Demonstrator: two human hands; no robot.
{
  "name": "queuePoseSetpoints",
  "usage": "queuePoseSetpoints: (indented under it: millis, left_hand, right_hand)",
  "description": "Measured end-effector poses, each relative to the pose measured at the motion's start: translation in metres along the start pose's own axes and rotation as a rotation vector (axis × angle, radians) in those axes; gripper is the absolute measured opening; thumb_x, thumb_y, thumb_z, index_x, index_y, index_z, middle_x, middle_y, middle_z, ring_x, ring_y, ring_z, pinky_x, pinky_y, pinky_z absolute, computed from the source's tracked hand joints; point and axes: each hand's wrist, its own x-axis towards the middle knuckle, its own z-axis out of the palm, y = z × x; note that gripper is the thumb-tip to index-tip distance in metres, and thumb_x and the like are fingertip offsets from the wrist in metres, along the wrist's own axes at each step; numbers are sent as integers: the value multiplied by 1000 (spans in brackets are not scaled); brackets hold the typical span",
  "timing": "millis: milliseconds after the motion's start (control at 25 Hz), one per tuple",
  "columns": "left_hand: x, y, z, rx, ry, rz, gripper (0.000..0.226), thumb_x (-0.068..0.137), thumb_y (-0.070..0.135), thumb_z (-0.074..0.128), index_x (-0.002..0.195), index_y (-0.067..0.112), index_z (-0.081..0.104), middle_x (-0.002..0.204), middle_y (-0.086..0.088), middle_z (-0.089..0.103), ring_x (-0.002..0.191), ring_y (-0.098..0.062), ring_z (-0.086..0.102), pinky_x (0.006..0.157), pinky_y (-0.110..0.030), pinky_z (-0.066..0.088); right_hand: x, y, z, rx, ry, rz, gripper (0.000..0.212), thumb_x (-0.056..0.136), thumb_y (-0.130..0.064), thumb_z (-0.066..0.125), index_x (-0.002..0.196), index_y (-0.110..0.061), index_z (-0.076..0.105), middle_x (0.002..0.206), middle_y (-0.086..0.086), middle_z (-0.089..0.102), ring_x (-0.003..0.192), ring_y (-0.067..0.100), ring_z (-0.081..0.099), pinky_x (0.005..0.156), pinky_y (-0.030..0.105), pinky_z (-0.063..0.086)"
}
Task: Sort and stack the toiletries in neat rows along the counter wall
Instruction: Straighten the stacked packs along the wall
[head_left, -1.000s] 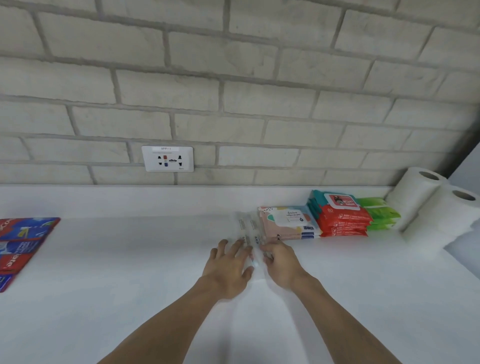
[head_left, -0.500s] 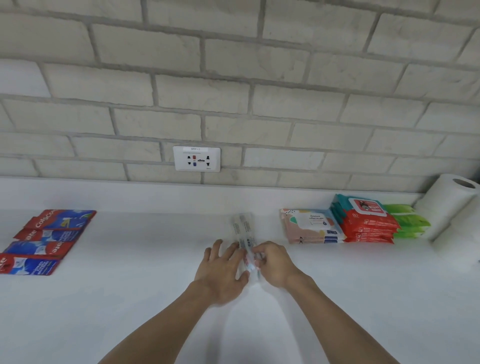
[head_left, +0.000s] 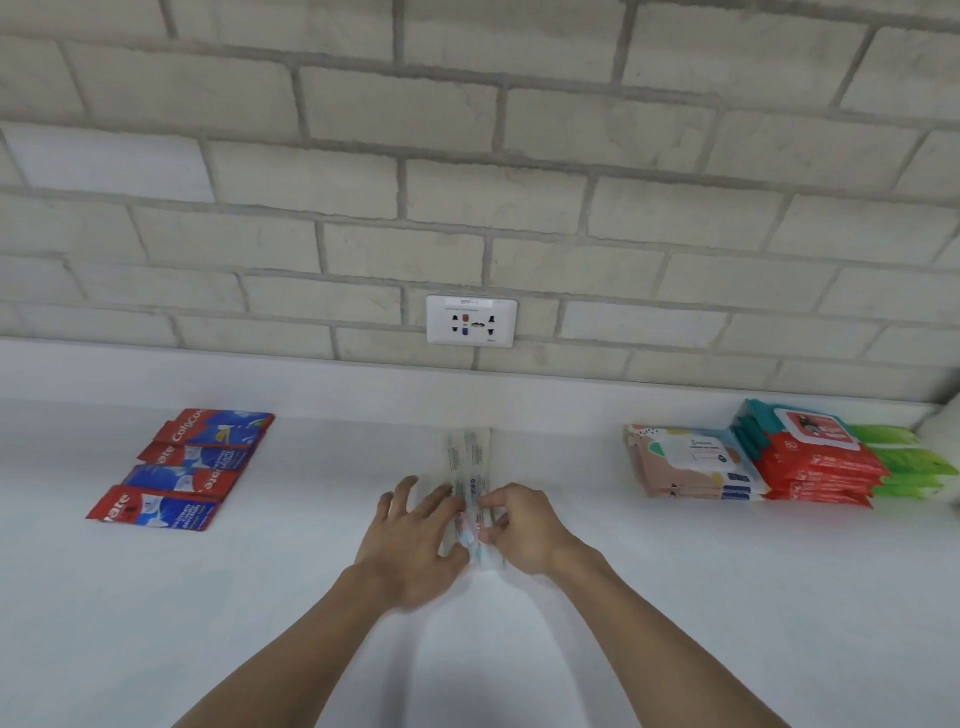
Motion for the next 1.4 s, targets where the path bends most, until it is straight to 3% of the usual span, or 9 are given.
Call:
queuePoseSetpoints:
  millis: [280,480,600,800,1040,1280,1400]
  left_hand:
    - [-20,-65,-11,-10,10,-58,52,90,48,31,140,35,29,157,13,20,144,-29,5,118,-41,13]
    - [-30,-107,-18,-15,1,-87,53,91,47,30,142,36,28,158,14,18,145,-28,4,119,-41,12]
    - [-34,-129,-22,-9,-12,-90,52,90,47,32,142,36,28,158,14,19,145,-28,5,118,-42,13]
    - [-32,-158,-34,36,-59,-103,57,89,51,33,144,37,25,158,14,19,146,-28,3,119,-47,11]
    - [-29,-162,-33,27,-56,-71,56,88,50,33,142,37,26,158,13,19,145,-28,8,118,-46,14]
    - [-33,-161,-32,12,-30,-60,55,90,47,32,143,35,26,158,12,19,144,-26,10,117,-44,17]
    - [-35,-161,-35,-15,-33,-67,53,91,46,30,142,34,26,158,10,18,143,-25,11,117,-43,17]
  right_hand:
    - [18,-51,38,12,-49,-59,38,88,-6,69,125,-4,62,112,8,63,84,13,54,89,18,47]
    - [32,-81,67,-23,-56,-88,20,87,-9,69,105,0,68,90,6,59,71,14,50,81,29,51]
    - [41,-94,79,-30,-55,-95,19,88,-9,67,104,1,68,103,12,65,76,16,52,85,32,52]
    - [48,-110,88,-6,-70,-79,37,89,-10,67,125,-3,61,126,11,58,88,16,51,96,27,46]
    - [54,-112,94,32,-117,-20,54,90,-13,67,141,-12,49,144,3,49,126,21,52,108,26,39]
    - [54,-114,99,108,-118,38,55,89,-13,68,141,-14,50,146,0,47,129,19,49,111,27,37]
    - [48,-114,97,128,-97,51,51,91,-15,65,140,-18,50,143,-1,47,114,17,53,109,26,39]
